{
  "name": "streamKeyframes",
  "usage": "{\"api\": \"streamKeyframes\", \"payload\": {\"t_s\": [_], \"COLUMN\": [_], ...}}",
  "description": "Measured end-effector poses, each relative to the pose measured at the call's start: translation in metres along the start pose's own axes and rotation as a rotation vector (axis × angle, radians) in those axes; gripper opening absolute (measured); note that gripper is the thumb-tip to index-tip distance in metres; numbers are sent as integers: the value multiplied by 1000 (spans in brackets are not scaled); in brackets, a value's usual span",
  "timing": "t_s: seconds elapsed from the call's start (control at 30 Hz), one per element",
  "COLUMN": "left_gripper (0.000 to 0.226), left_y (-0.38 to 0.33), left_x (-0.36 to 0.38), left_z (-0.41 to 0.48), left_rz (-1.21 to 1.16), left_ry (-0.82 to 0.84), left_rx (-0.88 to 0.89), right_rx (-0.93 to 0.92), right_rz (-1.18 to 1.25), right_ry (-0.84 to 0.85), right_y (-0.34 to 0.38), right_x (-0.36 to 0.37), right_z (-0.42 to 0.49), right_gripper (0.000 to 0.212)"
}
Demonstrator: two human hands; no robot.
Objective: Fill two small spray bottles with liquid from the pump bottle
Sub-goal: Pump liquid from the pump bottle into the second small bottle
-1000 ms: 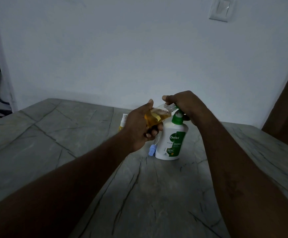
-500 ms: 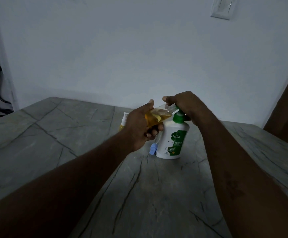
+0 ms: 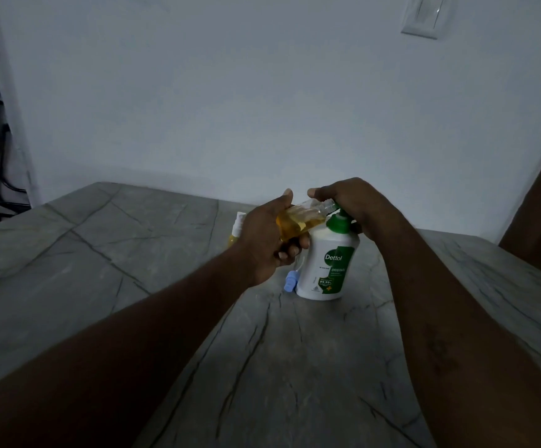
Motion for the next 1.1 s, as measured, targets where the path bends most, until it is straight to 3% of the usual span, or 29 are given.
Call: {"api": "streamKeyframes", "payload": {"t_s": [0.2, 0.43, 0.73, 0.9, 1.1], "left_gripper": [54, 56, 56, 55, 56], "left_y": [3, -3, 0, 3, -3], "left_x": [0, 2, 1, 0, 1], "left_z": [0, 2, 0, -1, 0], "left_rz": [4, -19, -15, 6, -11], "left_ry": [2, -6, 0, 2, 0], "left_rx": [-4, 27, 12, 6, 25], "right_rx": [-6, -88, -21, 37, -57], "right_rz": [-22, -41, -4, 18, -32], "right_ry": [-26, -107, -40, -3, -78], "right_y": [-2, 12, 3, -5, 7], "right_x": [-1, -13, -5, 1, -9], "right_z": [2, -1, 2, 2, 0], "right_gripper": [42, 33, 26, 40, 37]}}
Point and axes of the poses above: each hand's wrist, its own z-axis towards the middle knuckle, its own x-axis out of the palm, y = z × x, the point moved 8 cm from there along z, towards the middle knuckle, and after that the axes turned 8 degrees about x, right-handed, at the moved point
